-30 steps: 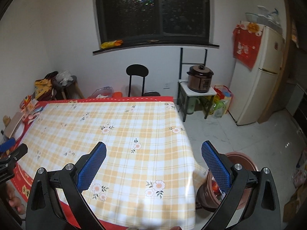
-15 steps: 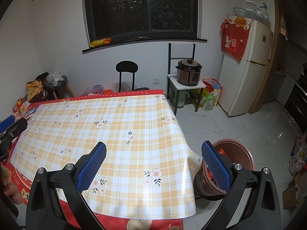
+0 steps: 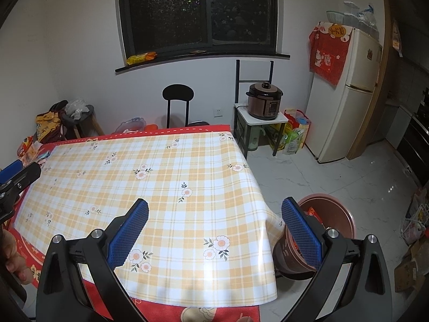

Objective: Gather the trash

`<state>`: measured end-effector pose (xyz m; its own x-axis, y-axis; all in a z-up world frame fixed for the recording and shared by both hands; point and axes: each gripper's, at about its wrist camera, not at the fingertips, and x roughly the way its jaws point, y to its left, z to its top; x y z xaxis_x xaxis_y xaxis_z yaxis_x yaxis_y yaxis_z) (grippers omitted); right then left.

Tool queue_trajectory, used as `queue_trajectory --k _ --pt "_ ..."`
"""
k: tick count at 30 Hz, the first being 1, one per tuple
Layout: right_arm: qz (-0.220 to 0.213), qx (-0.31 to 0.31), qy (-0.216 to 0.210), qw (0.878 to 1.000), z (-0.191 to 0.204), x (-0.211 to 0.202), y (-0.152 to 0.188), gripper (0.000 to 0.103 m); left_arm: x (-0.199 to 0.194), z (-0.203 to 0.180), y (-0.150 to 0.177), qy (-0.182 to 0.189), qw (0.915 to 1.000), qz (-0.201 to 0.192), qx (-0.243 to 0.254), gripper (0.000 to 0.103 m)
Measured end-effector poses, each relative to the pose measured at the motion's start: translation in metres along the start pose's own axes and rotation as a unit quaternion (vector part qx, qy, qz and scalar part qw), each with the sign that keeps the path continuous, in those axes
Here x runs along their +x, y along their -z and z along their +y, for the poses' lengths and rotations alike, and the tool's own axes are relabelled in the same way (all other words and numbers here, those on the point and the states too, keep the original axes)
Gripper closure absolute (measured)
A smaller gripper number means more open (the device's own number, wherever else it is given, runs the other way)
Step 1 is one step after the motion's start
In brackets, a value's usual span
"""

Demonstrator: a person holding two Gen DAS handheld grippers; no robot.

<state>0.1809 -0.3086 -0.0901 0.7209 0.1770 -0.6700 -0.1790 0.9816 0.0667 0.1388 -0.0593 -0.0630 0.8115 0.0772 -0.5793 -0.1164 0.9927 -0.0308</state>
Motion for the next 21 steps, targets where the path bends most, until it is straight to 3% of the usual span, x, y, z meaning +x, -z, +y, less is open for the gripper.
queue_trajectory --k 21 --pt "0.003 0.002 0.001 1.0 0.0011 0.003 -0.0005 0.005 0.0022 -0.002 0.0019 0.005 1.0 -0.001 0.002 0.006"
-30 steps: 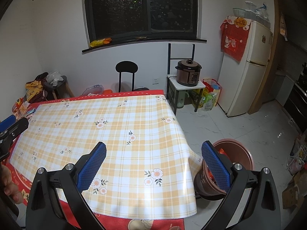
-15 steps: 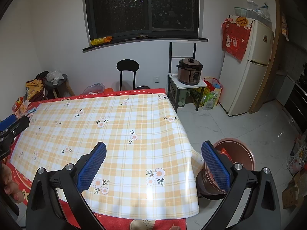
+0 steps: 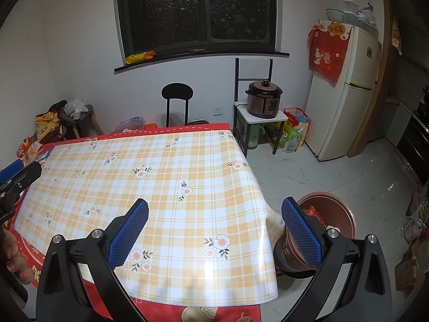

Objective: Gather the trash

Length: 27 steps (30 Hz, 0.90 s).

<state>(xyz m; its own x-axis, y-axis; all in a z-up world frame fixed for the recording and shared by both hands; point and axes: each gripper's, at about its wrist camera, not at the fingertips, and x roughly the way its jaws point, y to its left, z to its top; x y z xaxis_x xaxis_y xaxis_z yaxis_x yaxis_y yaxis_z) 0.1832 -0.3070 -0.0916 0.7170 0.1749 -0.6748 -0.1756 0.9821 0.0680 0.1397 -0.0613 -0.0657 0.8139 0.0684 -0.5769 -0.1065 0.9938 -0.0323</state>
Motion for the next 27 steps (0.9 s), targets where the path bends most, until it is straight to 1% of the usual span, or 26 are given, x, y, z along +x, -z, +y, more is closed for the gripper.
queue_trajectory --k 8,27 --pt "-0.005 0.005 0.006 1.0 -0.0027 -0.0052 -0.0012 0.005 -0.0002 -0.0027 -0.0001 -0.004 1.0 -0.001 0.004 0.006" --pt "-0.008 0.013 0.015 1.0 -0.0085 -0.0099 -0.0003 0.005 0.0014 -0.0043 -0.002 0.004 0.9999 0.002 0.01 0.006"
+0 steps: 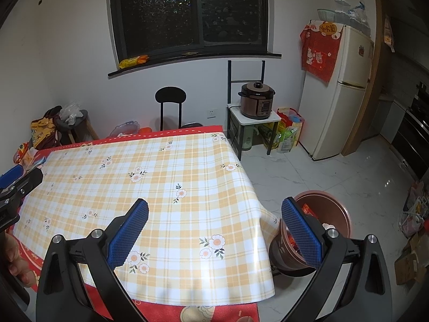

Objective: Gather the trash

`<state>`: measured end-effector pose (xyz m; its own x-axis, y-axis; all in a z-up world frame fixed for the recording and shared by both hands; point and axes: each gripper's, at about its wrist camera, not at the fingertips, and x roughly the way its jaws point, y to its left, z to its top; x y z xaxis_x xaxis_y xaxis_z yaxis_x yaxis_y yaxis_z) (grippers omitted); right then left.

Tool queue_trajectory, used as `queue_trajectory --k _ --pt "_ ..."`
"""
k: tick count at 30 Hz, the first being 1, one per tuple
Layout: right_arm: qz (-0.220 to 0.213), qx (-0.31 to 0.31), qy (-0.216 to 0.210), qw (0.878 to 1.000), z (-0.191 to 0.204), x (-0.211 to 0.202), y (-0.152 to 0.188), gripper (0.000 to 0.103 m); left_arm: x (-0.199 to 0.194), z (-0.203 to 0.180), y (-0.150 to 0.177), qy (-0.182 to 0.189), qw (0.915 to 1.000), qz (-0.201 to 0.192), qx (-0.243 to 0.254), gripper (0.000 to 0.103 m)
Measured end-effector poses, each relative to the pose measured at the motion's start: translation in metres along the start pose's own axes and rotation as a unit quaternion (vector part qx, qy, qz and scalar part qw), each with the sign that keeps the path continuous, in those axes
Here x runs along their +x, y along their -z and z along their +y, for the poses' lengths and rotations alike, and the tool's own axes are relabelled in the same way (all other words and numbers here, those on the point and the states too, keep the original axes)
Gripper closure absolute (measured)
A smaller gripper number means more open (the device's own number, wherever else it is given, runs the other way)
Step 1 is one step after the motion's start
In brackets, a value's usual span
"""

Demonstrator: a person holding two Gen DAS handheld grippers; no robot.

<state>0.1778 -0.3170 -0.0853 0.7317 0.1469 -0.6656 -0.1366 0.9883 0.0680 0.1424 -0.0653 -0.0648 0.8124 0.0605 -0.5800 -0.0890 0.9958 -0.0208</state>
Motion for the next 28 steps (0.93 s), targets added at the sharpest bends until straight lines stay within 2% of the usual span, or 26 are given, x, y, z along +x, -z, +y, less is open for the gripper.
queue_trajectory --k 8,14,18,23,28 --pt "-0.007 0.013 0.013 1.0 -0.005 -0.004 0.002 0.005 0.001 -0.007 -0.004 0.01 0.9999 0.001 0.009 0.006" --pt "-0.011 0.032 0.028 0.999 -0.015 -0.011 0.007 0.005 0.007 -0.023 -0.006 0.037 0.9991 0.004 0.021 0.006" --pt "-0.011 0.047 0.041 0.998 -0.025 -0.016 0.012 0.005 0.004 -0.035 -0.006 0.033 0.9987 -0.016 0.036 0.006" --pt "-0.016 0.059 0.056 0.997 -0.033 -0.024 0.017 0.005 0.006 -0.047 -0.01 0.039 0.998 -0.02 0.044 0.006" --pt "-0.018 0.074 0.068 0.995 -0.04 -0.03 0.022 0.005 0.009 -0.053 -0.013 0.06 0.9969 -0.019 0.048 0.007"
